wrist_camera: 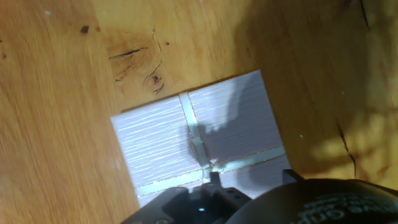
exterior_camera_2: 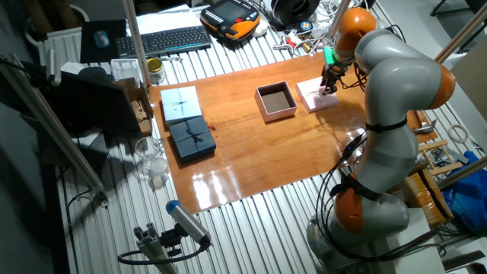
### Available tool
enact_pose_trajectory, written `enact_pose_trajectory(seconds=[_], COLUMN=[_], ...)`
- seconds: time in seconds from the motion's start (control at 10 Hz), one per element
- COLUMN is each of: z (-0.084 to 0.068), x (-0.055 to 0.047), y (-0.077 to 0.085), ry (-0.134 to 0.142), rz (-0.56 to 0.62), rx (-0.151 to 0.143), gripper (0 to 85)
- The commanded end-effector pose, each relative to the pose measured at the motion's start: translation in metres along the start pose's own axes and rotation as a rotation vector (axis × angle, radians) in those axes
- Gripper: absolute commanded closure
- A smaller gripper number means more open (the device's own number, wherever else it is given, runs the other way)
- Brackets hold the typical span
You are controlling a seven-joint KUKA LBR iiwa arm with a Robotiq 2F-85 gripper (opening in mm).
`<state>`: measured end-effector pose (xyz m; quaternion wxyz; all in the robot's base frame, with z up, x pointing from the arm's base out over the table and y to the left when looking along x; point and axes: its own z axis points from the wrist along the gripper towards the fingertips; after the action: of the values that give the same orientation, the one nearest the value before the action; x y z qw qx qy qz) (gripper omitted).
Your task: Cover the box
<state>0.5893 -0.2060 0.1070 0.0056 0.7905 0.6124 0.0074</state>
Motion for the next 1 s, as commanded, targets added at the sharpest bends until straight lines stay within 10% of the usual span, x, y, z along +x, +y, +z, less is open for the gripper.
enact_pose_trajectory(seconds=[0.0,0.2,0.9], z=[0.002,0.007,0.02], x=[0.002,0.002,0.002], y=[0.002,0.004,0.007], ry=[0.0,-0.001,-0.008], rz=[-0.001,-0.008,-0.019], rx=[0.0,-0.004,-0.025], gripper=[51.0,34.0,34.0])
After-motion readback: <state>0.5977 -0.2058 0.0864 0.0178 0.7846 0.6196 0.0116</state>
